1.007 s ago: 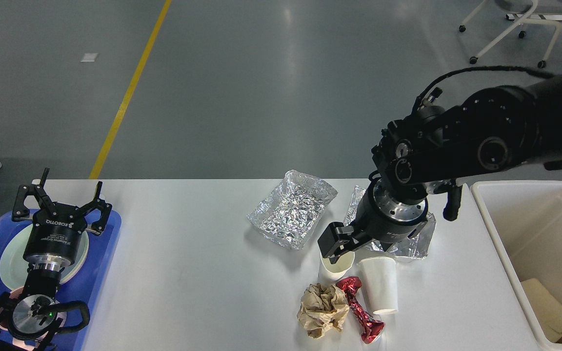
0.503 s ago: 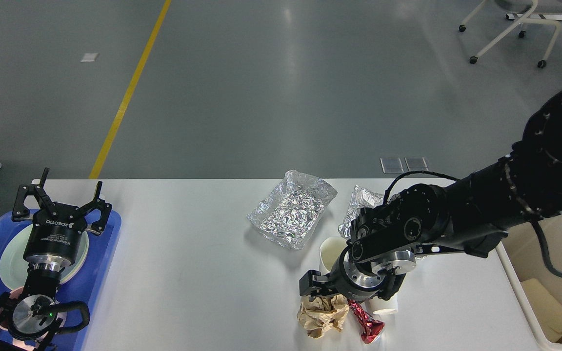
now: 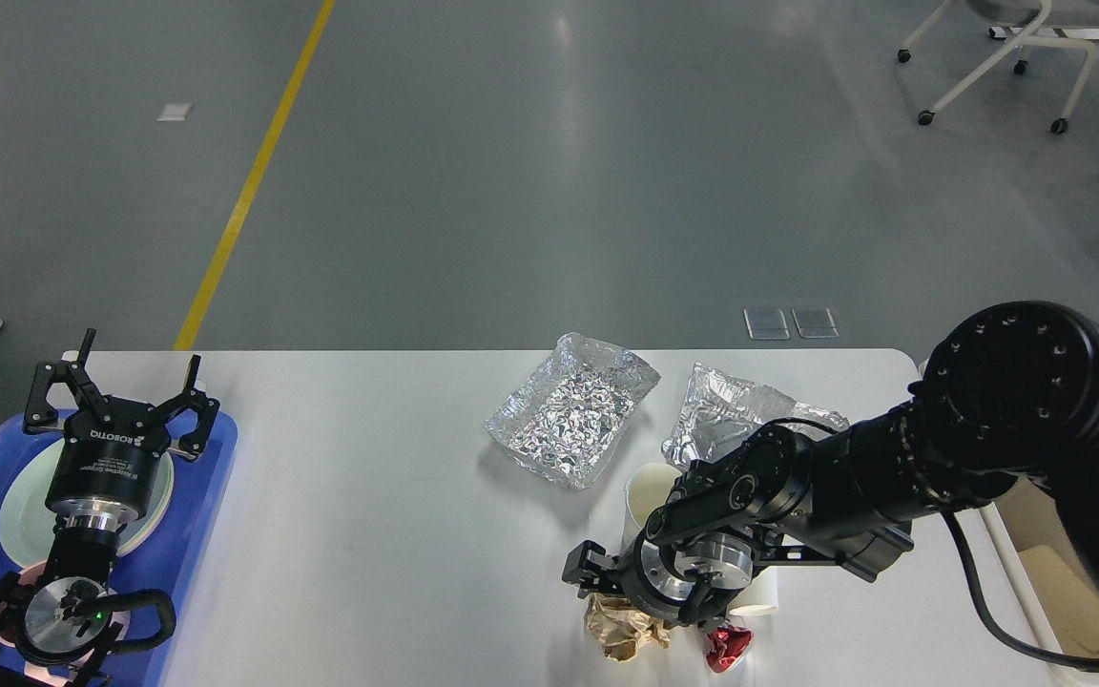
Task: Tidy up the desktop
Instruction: 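Grasp the crumpled brown paper with the right gripper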
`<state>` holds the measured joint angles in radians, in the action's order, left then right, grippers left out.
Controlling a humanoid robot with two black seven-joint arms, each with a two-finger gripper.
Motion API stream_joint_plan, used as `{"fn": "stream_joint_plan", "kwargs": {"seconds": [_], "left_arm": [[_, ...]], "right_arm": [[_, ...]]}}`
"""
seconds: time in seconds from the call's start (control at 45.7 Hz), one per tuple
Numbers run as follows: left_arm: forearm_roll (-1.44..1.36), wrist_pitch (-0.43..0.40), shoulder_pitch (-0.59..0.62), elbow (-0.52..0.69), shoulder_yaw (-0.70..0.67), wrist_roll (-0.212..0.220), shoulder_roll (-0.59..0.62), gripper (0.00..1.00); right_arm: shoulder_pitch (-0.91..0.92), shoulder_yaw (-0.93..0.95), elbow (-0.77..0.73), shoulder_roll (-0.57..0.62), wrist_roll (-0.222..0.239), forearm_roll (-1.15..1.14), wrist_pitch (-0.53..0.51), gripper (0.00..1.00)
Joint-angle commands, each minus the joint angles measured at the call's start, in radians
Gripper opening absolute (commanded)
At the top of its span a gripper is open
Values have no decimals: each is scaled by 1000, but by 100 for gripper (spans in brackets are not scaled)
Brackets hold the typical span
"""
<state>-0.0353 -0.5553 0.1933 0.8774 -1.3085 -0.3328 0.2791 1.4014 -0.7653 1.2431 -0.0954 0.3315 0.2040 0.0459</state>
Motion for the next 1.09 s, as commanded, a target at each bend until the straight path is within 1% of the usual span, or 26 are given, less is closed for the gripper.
{"fn": "stream_joint_plan", "kwargs": {"seconds": [0.0,0.197,0.285,0.372,0.416,0.46,0.503,0.591,0.613,1.073], "left_arm": [[0,0,0,0,0,0,0,96],[0,0,0,0,0,0,0,96],[0,0,0,0,0,0,0,96],[0,0,0,0,0,0,0,96],[0,0,0,0,0,0,0,96],[0,0,0,0,0,0,0,96],[0,0,0,0,0,0,0,96],[0,0,0,0,0,0,0,96],[0,0,0,0,0,0,0,96],[0,0,0,0,0,0,0,96]], "right_arm": [[-22,0,-27,-14,0,2,17,99],[-39,-8,-31,-29,0,-3,48,97],[-45,-8,-43,-41,0,-3,48,92],[-50,-9,-43,-46,0,2,48,75],[-53,-8,-43,-46,0,11,48,63],[-55,-6,-43,-46,0,14,48,48],[-55,-5,-42,-46,0,20,45,30],[-50,-5,-40,-46,-2,80,39,2],[-48,-5,-39,-46,-3,93,37,0],[-29,-6,-30,-46,-9,118,31,0]]}}
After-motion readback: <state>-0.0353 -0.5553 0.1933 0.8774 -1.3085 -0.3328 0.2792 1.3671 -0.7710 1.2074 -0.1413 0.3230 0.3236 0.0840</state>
